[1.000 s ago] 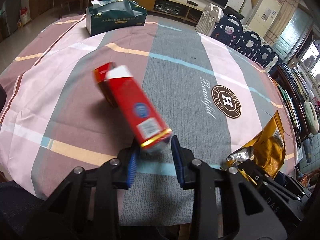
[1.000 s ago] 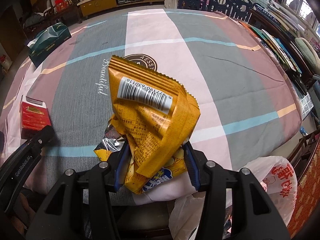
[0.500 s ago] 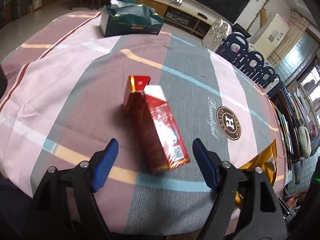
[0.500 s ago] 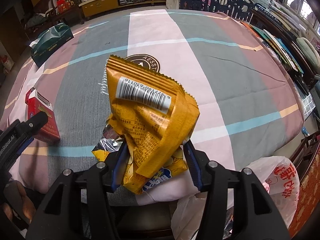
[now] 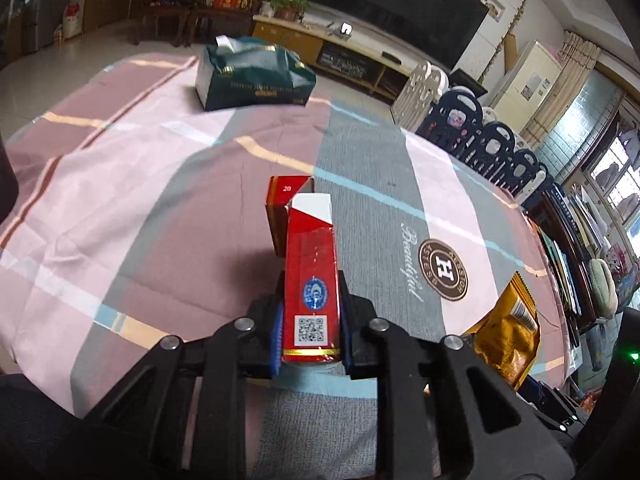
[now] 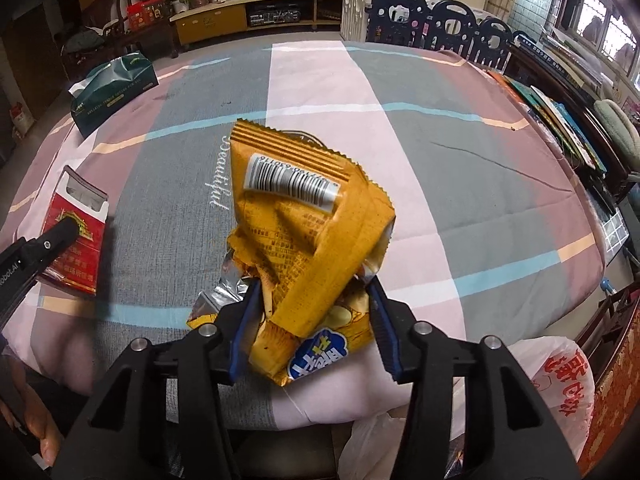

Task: Collect trash
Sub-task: 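Carry the red box and chip bag over the bin and open both grippers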

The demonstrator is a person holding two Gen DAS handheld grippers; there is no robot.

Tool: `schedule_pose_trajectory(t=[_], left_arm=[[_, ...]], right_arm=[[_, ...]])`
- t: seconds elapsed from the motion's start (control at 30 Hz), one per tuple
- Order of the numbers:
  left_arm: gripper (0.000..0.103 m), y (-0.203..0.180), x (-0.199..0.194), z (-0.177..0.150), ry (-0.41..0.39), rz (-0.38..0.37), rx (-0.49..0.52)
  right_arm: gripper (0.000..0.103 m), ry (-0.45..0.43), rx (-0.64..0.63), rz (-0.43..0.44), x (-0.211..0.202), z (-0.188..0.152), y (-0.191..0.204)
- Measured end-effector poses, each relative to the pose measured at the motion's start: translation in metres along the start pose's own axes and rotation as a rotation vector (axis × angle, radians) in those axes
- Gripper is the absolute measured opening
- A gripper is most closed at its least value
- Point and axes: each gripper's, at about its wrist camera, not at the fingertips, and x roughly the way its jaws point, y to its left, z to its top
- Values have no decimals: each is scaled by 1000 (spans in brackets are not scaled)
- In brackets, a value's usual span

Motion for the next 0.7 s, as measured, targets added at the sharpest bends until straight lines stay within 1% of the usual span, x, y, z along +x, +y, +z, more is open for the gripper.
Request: schedule_pose_trajectory(t=[0.1,0.2,0.27,0.33,0.43,0.5,0.57,0.67,0.7], left_arm=[[22,-5,-17,2,-49,15,29],[22,-16,-37,4,-81,19,94],[22,-21,-51,5,-99,7,110],[22,-25,-64,5,-99,-22,108],[22,-33,-83,1,-96,-62,119],[22,-42,-97,-6,-80,-110,129],[22,-54,-108,-14,-66,-148,145],[22,-82,-131,-33,-57,-202,224],[22,-92,-138,-40,-48,-230,250]], right_arm=[[50,-29,16,6,-12,4,-8],[50,-58,49,29,-27,9,-19],[50,-74,66,44,-41,12,-28],[50,-92,78,61,-55,12,-37],[50,-130,75,61,-84,8,-54],[51,-156,64,51,-105,1,-70],[51,-177,50,19,-126,-9,-89],[51,-201,33,-48,-162,-29,-127],[51,-203,32,-65,-172,-34,-139]])
